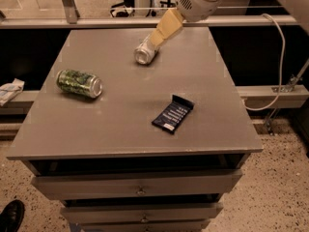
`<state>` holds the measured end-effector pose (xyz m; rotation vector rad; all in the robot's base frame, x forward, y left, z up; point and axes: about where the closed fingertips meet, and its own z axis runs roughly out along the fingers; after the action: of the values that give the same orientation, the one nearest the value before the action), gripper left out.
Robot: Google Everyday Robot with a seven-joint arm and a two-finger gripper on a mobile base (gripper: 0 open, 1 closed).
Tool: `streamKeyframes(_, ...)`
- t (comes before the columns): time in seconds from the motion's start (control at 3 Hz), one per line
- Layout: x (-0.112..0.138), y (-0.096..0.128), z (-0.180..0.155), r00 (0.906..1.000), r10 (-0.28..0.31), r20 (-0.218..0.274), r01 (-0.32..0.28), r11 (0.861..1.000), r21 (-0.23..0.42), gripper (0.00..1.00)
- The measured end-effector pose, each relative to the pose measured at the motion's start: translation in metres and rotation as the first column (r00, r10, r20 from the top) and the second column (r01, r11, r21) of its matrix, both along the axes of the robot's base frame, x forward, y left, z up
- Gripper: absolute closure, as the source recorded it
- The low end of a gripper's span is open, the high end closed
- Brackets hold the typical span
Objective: Pick 7up can
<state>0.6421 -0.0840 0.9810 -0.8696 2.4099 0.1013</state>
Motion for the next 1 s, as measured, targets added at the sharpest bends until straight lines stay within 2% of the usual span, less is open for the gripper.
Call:
streamKeyframes(0.33, 0.035, 0.017, -0.001, 0.9967, -0.081, 0.000, 0.081, 0.996, 0.041, 0.00)
streamKeyframes(0.67, 0.071, 0.059, -0.025, 0.9856, -0.156, -0.064, 0.162, 0.982, 0.095, 0.00)
streamKeyframes(1.0, 0.090, 0.091, -0.045, 0.9757, -0.193, -0.104, 0.206, 0.970, 0.131, 0.00)
